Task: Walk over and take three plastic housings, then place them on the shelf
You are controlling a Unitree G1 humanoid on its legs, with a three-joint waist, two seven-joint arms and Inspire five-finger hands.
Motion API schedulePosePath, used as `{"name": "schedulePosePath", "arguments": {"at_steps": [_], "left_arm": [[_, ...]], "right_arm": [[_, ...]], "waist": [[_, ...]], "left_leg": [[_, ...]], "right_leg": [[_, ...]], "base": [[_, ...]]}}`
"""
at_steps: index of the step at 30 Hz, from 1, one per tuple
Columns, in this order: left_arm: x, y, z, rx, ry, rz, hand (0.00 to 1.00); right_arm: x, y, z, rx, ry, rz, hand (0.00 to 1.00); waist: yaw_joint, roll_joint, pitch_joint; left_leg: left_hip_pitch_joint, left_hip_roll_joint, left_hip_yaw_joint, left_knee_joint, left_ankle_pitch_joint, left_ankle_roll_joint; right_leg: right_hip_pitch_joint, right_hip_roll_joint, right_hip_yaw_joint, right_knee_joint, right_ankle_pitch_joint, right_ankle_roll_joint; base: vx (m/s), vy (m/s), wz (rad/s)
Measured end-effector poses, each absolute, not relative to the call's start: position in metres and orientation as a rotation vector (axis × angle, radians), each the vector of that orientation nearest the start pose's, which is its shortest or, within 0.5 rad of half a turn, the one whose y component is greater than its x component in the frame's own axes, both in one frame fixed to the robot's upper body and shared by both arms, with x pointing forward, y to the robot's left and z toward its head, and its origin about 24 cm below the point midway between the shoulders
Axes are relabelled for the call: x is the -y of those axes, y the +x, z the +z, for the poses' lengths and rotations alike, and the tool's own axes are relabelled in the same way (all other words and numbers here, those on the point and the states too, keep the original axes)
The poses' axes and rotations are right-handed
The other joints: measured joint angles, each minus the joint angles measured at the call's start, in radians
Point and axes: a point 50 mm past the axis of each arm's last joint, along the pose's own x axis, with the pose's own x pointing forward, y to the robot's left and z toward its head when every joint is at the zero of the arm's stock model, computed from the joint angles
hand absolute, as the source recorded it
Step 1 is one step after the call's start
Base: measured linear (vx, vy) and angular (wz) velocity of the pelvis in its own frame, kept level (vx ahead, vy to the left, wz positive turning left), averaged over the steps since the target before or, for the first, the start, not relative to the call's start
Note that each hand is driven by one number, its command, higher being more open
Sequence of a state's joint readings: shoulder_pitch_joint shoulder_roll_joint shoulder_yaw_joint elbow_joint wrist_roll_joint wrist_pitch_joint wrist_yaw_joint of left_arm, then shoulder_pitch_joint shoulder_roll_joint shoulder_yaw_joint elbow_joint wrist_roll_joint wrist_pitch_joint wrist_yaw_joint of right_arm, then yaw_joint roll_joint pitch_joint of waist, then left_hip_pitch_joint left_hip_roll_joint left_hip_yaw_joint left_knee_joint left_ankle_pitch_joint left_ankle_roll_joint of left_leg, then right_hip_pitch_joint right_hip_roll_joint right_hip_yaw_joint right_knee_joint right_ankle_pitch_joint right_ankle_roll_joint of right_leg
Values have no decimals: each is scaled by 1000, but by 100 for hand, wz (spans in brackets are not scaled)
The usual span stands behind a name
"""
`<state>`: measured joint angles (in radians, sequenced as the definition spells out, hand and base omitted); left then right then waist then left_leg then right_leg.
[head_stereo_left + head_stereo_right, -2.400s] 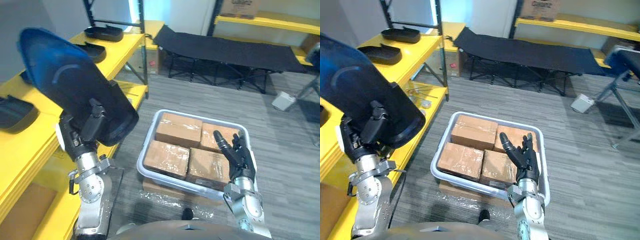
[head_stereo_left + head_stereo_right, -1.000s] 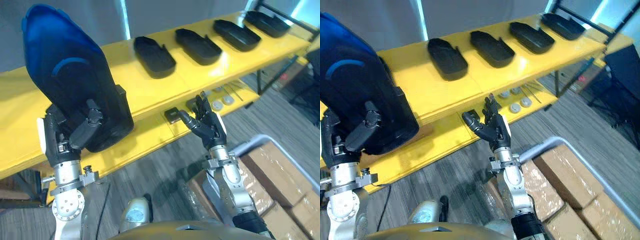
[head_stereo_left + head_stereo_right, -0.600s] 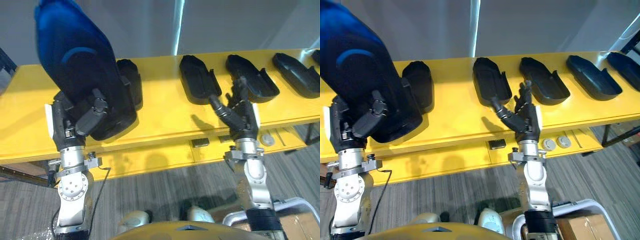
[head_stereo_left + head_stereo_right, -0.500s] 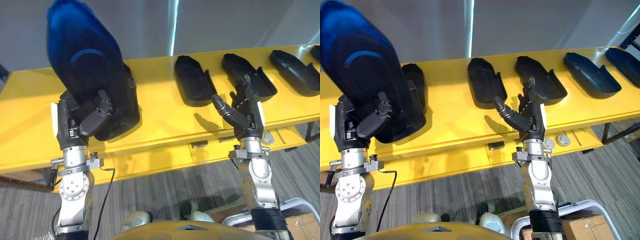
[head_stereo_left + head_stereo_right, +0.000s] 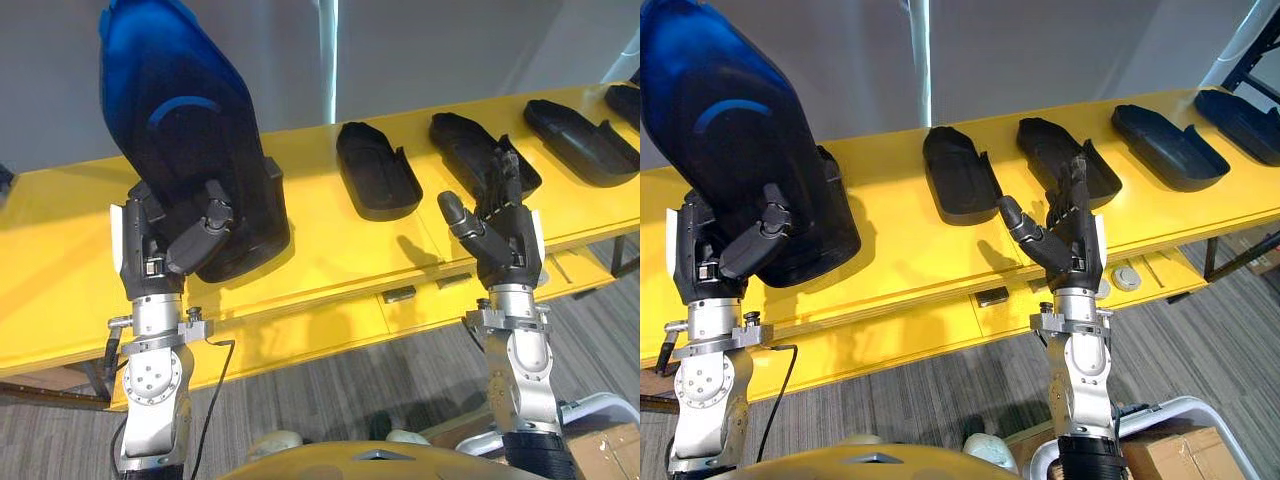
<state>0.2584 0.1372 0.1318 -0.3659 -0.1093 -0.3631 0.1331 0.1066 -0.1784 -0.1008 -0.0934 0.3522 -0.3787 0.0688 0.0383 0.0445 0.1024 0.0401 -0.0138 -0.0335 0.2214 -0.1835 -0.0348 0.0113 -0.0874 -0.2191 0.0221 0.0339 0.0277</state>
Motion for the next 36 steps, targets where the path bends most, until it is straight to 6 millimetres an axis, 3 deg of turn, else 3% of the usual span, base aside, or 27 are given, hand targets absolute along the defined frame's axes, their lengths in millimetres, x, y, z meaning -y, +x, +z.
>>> {"name": "schedulePosePath", "arguments": {"at_steps": [3, 4, 6, 7, 9, 10, 12, 13, 14, 15, 17, 18, 20, 21, 23, 24, 25, 26, 27, 28, 29, 30, 32, 33, 36], "left_arm": [[-207, 182, 105, 459, 28, 256, 0], [-198, 184, 104, 453, -9, 190, 0], [-189, 186, 102, 447, -31, 141, 0], [-184, 187, 101, 442, -42, 110, 0], [-178, 187, 98, 427, -64, 56, 0], [-178, 188, 96, 418, -79, 45, 0], [-174, 189, 88, 384, -92, 26, 0], [-171, 189, 82, 357, -98, 12, 0], [-172, 188, 74, 318, -93, 5, 0], [-172, 187, 70, 297, -87, 1, 0], [-177, 186, 63, 240, -59, -9, 0], [-181, 186, 57, 205, -30, -13, 0], [-191, 181, 47, 137, 2, 5, 0], [-199, 178, 46, 118, 34, 2, 0], [-201, 178, 49, 128, 48, -6, 0], [-201, 178, 55, 150, 60, -20, 0], [-200, 179, 62, 182, 68, -37, 0], [-199, 180, 69, 210, 71, -52, 0], [-199, 181, 74, 232, 78, -59, 0], [-200, 183, 83, 272, 91, -66, 0], [-201, 187, 87, 295, 77, -62, 0], [-201, 189, 90, 308, 60, -59, 0], [-197, 197, 95, 346, 20, -32, 0], [-195, 197, 95, 346, 8, -24, 0], [-181, 198, 90, 334, -37, -16, 0]], "right_arm": [[212, 219, 80, 402, 146, -84, 100], [218, 213, 79, 399, 146, -133, 100], [223, 211, 78, 397, 142, -165, 100], [226, 210, 79, 400, 132, -171, 100], [229, 209, 81, 411, 115, -173, 100], [229, 209, 82, 416, 110, -165, 100], [231, 208, 84, 436, 95, -144, 100], [233, 208, 86, 451, 93, -143, 100], [234, 209, 82, 447, 106, -155, 100], [234, 209, 78, 434, 120, -160, 100], [232, 208, 66, 387, 151, -180, 100], [229, 208, 57, 358, 177, -198, 100], [218, 207, 48, 327, 228, -208, 100], [214, 204, 45, 316, 246, -220, 100], [212, 204, 44, 313, 247, -240, 100], [211, 204, 44, 310, 242, -267, 100], [210, 204, 44, 312, 245, -276, 100], [209, 204, 46, 322, 247, -273, 100], [208, 204, 48, 329, 249, -267, 100], [204, 205, 51, 339, 239, -245, 100], [199, 206, 54, 345, 214, -218, 100], [196, 206, 56, 353, 197, -201, 100], [194, 206, 67, 392, 137, -156, 100], [195, 206, 68, 396, 119, -145, 100], [208, 205, 71, 398, 56, -138, 100]], "waist": [[-22, 14, -3], [-38, 16, -4], [-45, 9, 1], [-52, -4, 10], [-63, -4, 10], [-65, 0, 7], [-71, 18, -4], [-70, 35, -15], [-79, 44, -26], [-87, 37, -25], [-99, 10, -10], [-94, -5, -2], [-72, -24, 7], [-60, -33, 11], [-54, -35, 12], [-55, -44, 17], [-51, -43, 17], [-51, -42, 16], [-53, -48, 16], [-59, -54, 16], [-61, -46, 17], [-64, -54, 12], [-68, -73, 3], [-71, -70, 5], [-72, -25, 8]], "left_leg": [[-29, 7, 54, -16, 18, -10], [-38, 52, 217, -31, -13, 19], [-68, 117, 341, 5, -11, 16], [-92, 163, 378, 61, -6, 16], [-111, 241, 399, 157, 29, 36], [-109, 258, 401, 171, 48, 41], [-99, 288, 391, 175, 142, 70], [-98, 278, 362, 158, 232, 65], [-95, 240, 359, 145, 168, -3], [-95, 227, 357, 135, 146, -20], [-91, 199, 361, 110, 69, -83], [-89, 198, 363, 116, 13, -115], [-83, 205, 367, 148, -20, -117], [-87, 215, 366, 188, -64, -127], [-87, 216, 366, 196, -75, -119], [-87, 215, 366, 196, -76, -114], [-89, 214, 370, 187, -73, -109], [-90, 214, 380, 169, -63, -96], [-90, 212, 386, 155, -54, -91], [-89, 221, 385, 128, -41, -90], [-81, 241, 386, 101, -18, -105], [-80, 247, 386, 87, -5, -111], [-60, 252, 382, 29, 35, -124], [-48, 252, 382, 10, 47, -119], [20, 252, 386, -96, 93, -124]], "right_leg": [[19, -21, -90, -7, -1, 0], [27, -52, -173, 0, -3, -5], [21, -102, -222, 32, -28, -10], [17, -150, -248, 64, -45, 4], [20, -236, -270, 116, -64, 31], [16, -260, -269, 124, -65, 33], [1, -319, -236, 133, -51, 65], [-24, -338, -207, 129, -24, 109], [-30, -352, -167, 94, -6, 135], [-30, -355, -145, 73, 0, 140], [-26, -358, -104, 41, 64, 139], [-19, -360, -106, 40, 94, 182], [-5, -360, -150, 50, 116, 178], [10, -363, -165, 63, 100, 153], [5, -365, -164, 79, 71, 108], [1, -364, -163, 87, 47, 61], [-23, -361, -168, 104, 39, -61], [-39, -352, -170, 108, 44, -152], [-45, -343, -163, 99, 53, -173], [-51, -308, -140, 102, 57, -117], [-56, -240, -110, 115, 32, 7], [-52, -211, -95, 101, 18, 31], [-32, -175, -48, 29, 61, 88], [-32, -172, -46, 31, 62, 91], [-23, -157, -50, 55, 62, 90]], "base": [[-99, -11, 91], [-169, 53, 152], [-153, 113, 131], [-139, 228, 114], [-106, 300, 67], [-81, 383, 18], [-73, 492, 1], [-39, 511, -10], [-21, 606, -4], [-4, 385, 18], [-21, 400, 30], [-40, 372, 6], [-49, 201, -10], [-51, 94, -6], [-32, 57, 1], [0, 0, 0], [2, 24, -5], [12, 19, -12], [30, -2, -10], [65, -43, -15], [87, -66, -15], [139, -103, -15], [158, -77, -9], [155, -61, -9], [118, -30, -2]]}}
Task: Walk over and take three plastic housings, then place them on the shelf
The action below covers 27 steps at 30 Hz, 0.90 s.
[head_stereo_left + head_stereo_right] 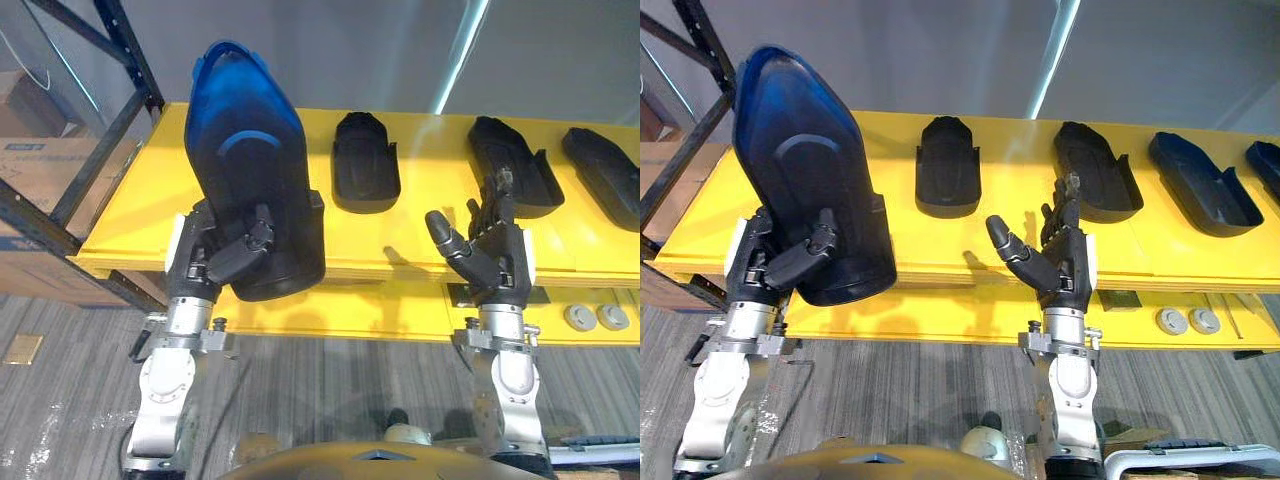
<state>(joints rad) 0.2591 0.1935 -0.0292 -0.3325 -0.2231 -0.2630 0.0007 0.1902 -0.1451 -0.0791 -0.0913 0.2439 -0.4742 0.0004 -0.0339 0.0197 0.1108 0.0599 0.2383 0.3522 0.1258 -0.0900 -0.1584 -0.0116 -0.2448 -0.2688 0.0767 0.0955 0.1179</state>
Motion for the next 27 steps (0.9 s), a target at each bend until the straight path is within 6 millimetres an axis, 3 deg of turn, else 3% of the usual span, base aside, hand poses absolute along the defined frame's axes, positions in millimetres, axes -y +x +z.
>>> {"name": "schedulePosePath", "arguments": {"at_steps": [2, 8, 9, 10, 11, 13, 14, 16, 18, 20, 21, 24, 27], "left_arm": [[-180, 199, 91, 343, -55, -15, 0], [-185, 199, 91, 342, -65, 22, 0], [-186, 199, 89, 335, -71, 40, 0], [-189, 199, 88, 331, -74, 57, 0], [-190, 199, 86, 323, -90, 64, 0], [-189, 198, 76, 287, -128, 92, 0], [-188, 196, 74, 275, -140, 103, 0], [-184, 193, 70, 258, -151, 89, 0], [-179, 196, 72, 272, -154, 51, 0], [-178, 195, 71, 267, -155, 43, 0], [-179, 194, 69, 257, -155, 46, 0], [-176, 194, 67, 248, -159, 34, 0], [-168, 196, 68, 253, -157, -26, 0]], "right_arm": [[215, 205, 73, 408, 47, -159, 100], [215, 205, 74, 412, 46, -156, 100], [213, 205, 74, 410, 50, -145, 100], [210, 204, 72, 406, 59, -134, 100], [209, 203, 71, 399, 59, -128, 100], [209, 197, 64, 360, 56, -120, 100], [210, 194, 62, 350, 52, -120, 100], [215, 191, 60, 340, 47, -138, 100], [221, 190, 66, 365, 61, -161, 100], [223, 191, 71, 387, 38, -167, 100], [222, 193, 73, 396, 39, -169, 100], [223, 199, 80, 433, 58, -206, 100], [226, 195, 75, 411, 81, -290, 100]], "waist": [[2, 15, 0], [6, 14, 0], [9, 10, -1], [14, -1, 4], [14, 1, 7], [18, 19, 19], [14, 32, 23], [2, 46, 12], [-8, 54, 0], [-23, 27, 16], [-22, 26, 17], [-23, 34, 17], [-26, 42, 15]], "left_leg": [[19, -1, 8, -30, 12, 4], [24, -1, 23, -29, 13, 6], [24, -1, 30, -17, 13, 7], [11, 3, 30, 31, 2, 25], [-6, 15, 27, 77, -8, 42], [-83, 65, -38, 288, -13, 100], [-92, 82, -59, 333, -8, 106], [-67, 94, -61, 291, 1, 105], [-69, 65, -64, 236, 39, 99], [-75, 33, -112, 241, 92, 95], [-68, 26, -132, 243, 90, 93], [-50, 24, -136, 248, 28, 52], [16, 4, -96, 165, -83, 18]], "right_leg": [[6, 5, -1, -10, 0, 0], [15, 5, 1, -30, -9, 2], [15, 4, 4, -30, -36, 0], [21, 3, 17, -32, -81, 13], [24, 6, 20, -30, -85, 21], [59, 25, 28, -30, -93, 14], [78, 36, 30, -31, -95, 16], [85, 39, 29, -29, -92, 19], [55, 23, 30, -25, -89, 22], [48, -6, 41, -18, -85, 24], [44, -6, 55, -8, -85, 24], [26, -10, 78, 14, -85, 25], [23, -29, 79, 40, -74, 43]], "base": [[57, -6, -2], [-6, -4, -4], [-31, -46, -14], [-33, -67, -15], [-36, -77, -10], [-46, -118, -12], [0, -87, -14], [46, 3, -3], [27, -5, 7], [2, 7, -9], [0, 27, -33], [-13, 111, -29], [-65, 275, 6]]}}
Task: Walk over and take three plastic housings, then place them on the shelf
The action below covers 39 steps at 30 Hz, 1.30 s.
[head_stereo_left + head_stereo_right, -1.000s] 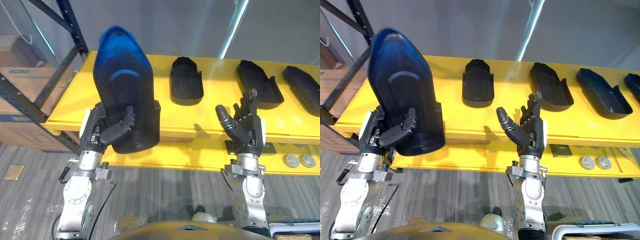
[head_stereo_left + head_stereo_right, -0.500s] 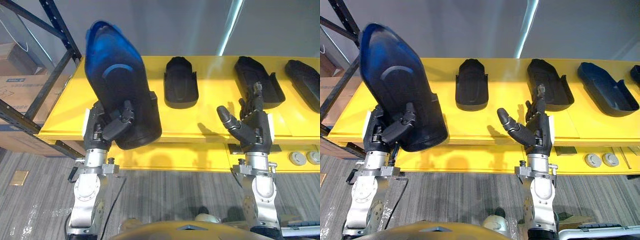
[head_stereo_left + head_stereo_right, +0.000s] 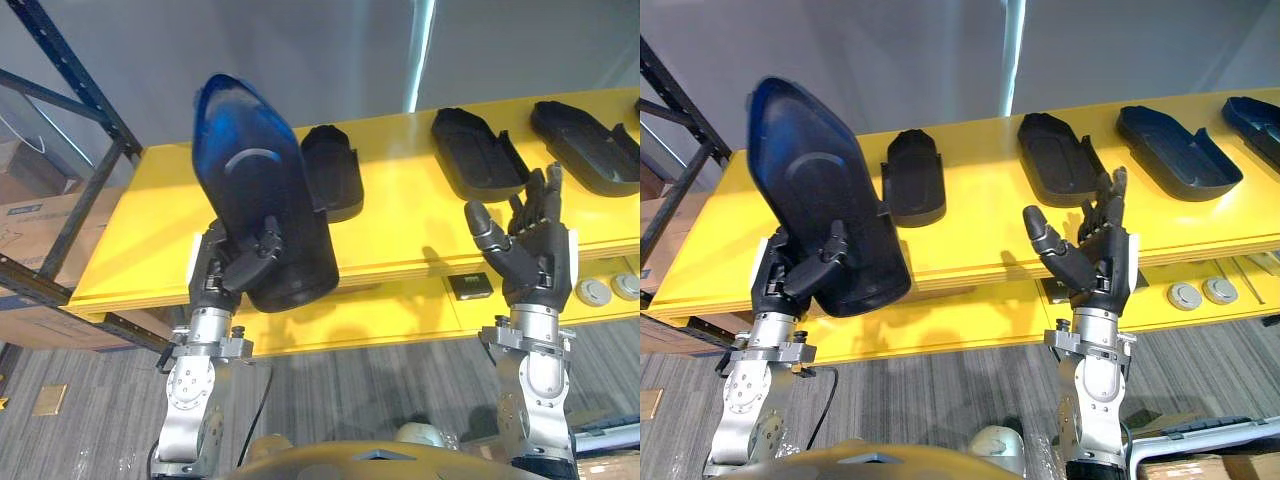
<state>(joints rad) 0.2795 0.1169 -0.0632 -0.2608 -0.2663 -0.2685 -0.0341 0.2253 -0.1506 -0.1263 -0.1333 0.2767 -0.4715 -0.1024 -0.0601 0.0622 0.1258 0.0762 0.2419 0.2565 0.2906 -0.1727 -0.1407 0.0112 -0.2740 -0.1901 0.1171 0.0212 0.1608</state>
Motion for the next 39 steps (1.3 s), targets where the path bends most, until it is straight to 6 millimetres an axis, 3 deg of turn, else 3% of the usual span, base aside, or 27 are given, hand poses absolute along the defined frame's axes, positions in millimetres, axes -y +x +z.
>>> {"name": "schedulePosePath", "arguments": {"at_steps": [1, 2, 3, 4, 6, 9, 11, 16, 20, 24, 29, 35, 39], "left_arm": [[-169, 197, 69, 259, -147, -41, 0], [-171, 197, 71, 263, -134, -49, 0], [-178, 196, 70, 253, -103, -44, 0], [-185, 196, 67, 233, -82, -25, 0], [-196, 196, 65, 215, -52, 17, 0], [-199, 199, 67, 217, -47, 53, 0], [-194, 199, 66, 214, -59, 60, 0], [-186, 200, 64, 213, -113, 93, 0], [-186, 205, 69, 238, -125, 126, 0], [-192, 205, 73, 251, -117, 179, 0], [-217, 201, 71, 211, 13, 318, 0], [-266, 195, 81, 176, 160, 437, 0], [-280, 215, 91, 205, 119, 416, 0]], "right_arm": [[224, 192, 71, 397, 100, -318, 100], [222, 191, 69, 388, 110, -333, 100], [213, 188, 62, 360, 120, -330, 100], [203, 187, 58, 339, 122, -299, 100], [194, 188, 59, 338, 102, -244, 100], [193, 187, 66, 372, 75, -212, 100], [195, 187, 67, 372, 59, -201, 100], [209, 197, 78, 410, -22, -177, 100], [213, 203, 83, 438, 31, -161, 100], [209, 199, 74, 386, 68, -138, 100], [206, 194, 65, 337, 125, -138, 100], [198, 193, 59, 301, 195, -42, 100], [174, 195, 56, 273, 198, 113, 100]], "waist": [[0, 0, -3], [1, -19, 7], [8, -52, 14], [10, -51, 16], [2, -57, 12], [-3, -67, 5], [0, -63, 3], [1, -14, -2], [1, -13, -3], [2, -22, -4], [3, -20, -4], [2, -19, -4], [17, -14, -6]], "left_leg": [[15, -15, 18, -35, -41, -35], [21, -30, 26, -45, -55, -35], [20, -51, 49, -50, -57, -18], [20, -51, 70, -58, -64, 2], [19, -49, 81, -72, -56, 9], [-2, -61, 90, -71, -33, 5], [-3, -57, 89, -80, -18, 2], [0, -38, 84, -129, 20, -11], [23, -42, 95, -160, 34, -11], [39, -50, 100, -175, 34, -11], [42, -56, 102, -198, 49, -9], [55, -57, 110, -212, 58, -11], [46, -61, 106, -227, 71, -11]], "right_leg": [[-13, -9, 2, 13, 8, 13], [-20, -26, 4, 20, 11, 18], [-37, -47, 0, 24, 37, -1], [-54, -38, -8, 40, 44, -25], [-64, 9, -13, 65, 15, -30], [-40, 27, -34, -33, 44, -25], [-26, 37, -42, -74, 62, -15], [-26, 66, -54, -107, 77, -11], [-22, 68, -52, -107, 77, -11], [3, 67, -51, -141, 97, -13], [10, 68, -53, -174, 120, -13], [11, 71, -48, -174, 126, -16], [9, 71, -52, -195, 140, -19]], "base": [[-84, 240, 5], [-147, 277, -13], [-166, 237, -35], [-156, 200, -40], [-53, 103, -33], [-5, 45, -10], [25, -16, 5], [34, -56, 3], [-5, -17, -5], [-45, 20, -4], [-45, -8, 0], [-39, -7, -3], [-38, -7, 4]]}}
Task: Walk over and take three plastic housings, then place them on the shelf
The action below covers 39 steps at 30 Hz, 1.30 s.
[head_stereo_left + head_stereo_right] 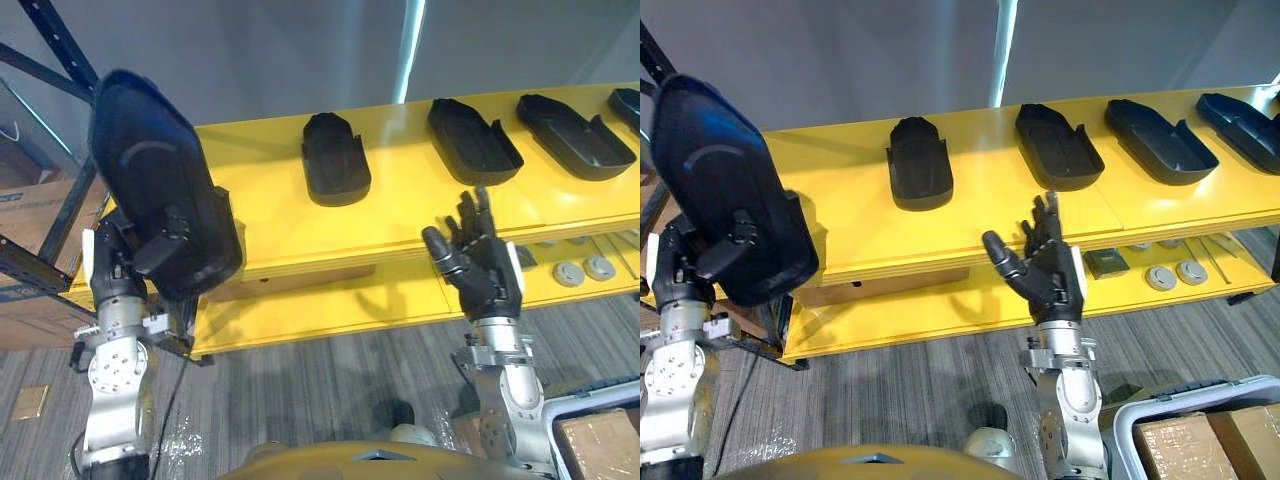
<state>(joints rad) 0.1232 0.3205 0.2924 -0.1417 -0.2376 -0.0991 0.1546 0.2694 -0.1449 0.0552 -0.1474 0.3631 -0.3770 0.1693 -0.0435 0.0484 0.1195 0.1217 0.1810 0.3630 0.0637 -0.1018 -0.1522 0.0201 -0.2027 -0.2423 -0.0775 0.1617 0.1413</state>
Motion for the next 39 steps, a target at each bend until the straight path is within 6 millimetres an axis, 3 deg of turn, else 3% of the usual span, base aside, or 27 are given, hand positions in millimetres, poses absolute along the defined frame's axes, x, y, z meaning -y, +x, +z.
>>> {"name": "schedulePosePath", "arguments": {"at_steps": [5, 7, 13, 14, 16, 17, 19, 22, 28, 34, 38, 39], "left_arm": [[-285, 233, 98, 224, 90, 383, 0], [-291, 234, 102, 222, 101, 369, 0], [-317, 261, 103, 158, 38, 403, 0], [-320, 263, 102, 143, 30, 412, 0], [-328, 269, 97, 105, 2, 440, 0], [-330, 275, 102, 121, -33, 447, 0], [-340, 279, 116, 154, -35, 462, 0], [-354, 282, 133, 177, 6, 492, 0], [-368, 282, 143, 164, 12, 488, 0], [-381, 284, 156, 128, 28, 467, 0], [-388, 289, 167, 98, 38, 420, 0], [-389, 291, 170, 96, 36, 407, 100]], "right_arm": [[159, 188, 22, 91, 91, 199, 100], [160, 184, 23, 100, 82, 205, 100], [187, 176, 6, 44, -83, 218, 100], [191, 174, -2, 6, -94, 208, 100], [209, 159, -38, -185, -136, 136, 100], [220, 145, -59, -311, -139, 68, 100], [232, 121, -80, -455, -142, -9, 100], [235, 104, -86, -503, -167, -97, 100], [247, 105, -81, -460, -270, -228, 100], [252, 95, -90, -527, -272, -219, 100], [250, 95, -95, -555, -250, -187, 100], [249, 96, -95, -554, -247, -182, 100]], "waist": [[-8, 10, -2], [-16, 16, -4], [-36, 27, 25], [-38, 25, 33], [-41, 21, 68], [-38, 24, 97], [-43, 33, 139], [-53, 34, 155], [-68, 19, 166], [-65, 2, 198], [-70, 4, 222], [-69, 5, 230]], "left_leg": [[-19, -2, -8, -16, 17, 1], [-30, -4, -4, -14, 21, 1], [-65, 4, 3, 40, 21, 2], [-66, 5, 6, 44, 21, 3], [-81, 10, 7, 59, 17, 8], [-87, 10, 7, 60, 13, 12], [-114, 8, 6, 67, 4, 21], [-135, 8, 5, 74, 3, 24], [-141, 14, 0, 97, -3, 13], [-151, 25, -6, 136, -14, 6], [-168, 36, -6, 176, -43, 8], [-172, 39, -6, 185, -50, 9]], "right_leg": [[-21, 1, -8, 0, 1, -1], [-38, -1, -2, 1, 2, -1], [-86, -6, 22, 60, -19, -20], [-93, -6, 26, 69, -26, -22], [-116, -7, 29, 104, -44, -25], [-127, -9, 28, 118, -46, -25], [-153, -16, 26, 134, -48, -20], [-176, -19, 28, 151, -48, -19], [-179, -20, 28, 172, -54, -16], [-182, -19, 28, 200, -71, -23], [-181, -17, 28, 202, -75, -26], [-181, -17, 28, 203, -75, -26]], "base": [[-14, -6, 5], [6, -5, -4], [-29, -7, -7], [-87, -22, -12], [-98, -22, -1], [-103, -6, 8], [-111, 4, 8], [-47, 4, 2], [6, 3, 2], [5, 1, 1], [0, 0, 0], [0, 0, 0]]}}
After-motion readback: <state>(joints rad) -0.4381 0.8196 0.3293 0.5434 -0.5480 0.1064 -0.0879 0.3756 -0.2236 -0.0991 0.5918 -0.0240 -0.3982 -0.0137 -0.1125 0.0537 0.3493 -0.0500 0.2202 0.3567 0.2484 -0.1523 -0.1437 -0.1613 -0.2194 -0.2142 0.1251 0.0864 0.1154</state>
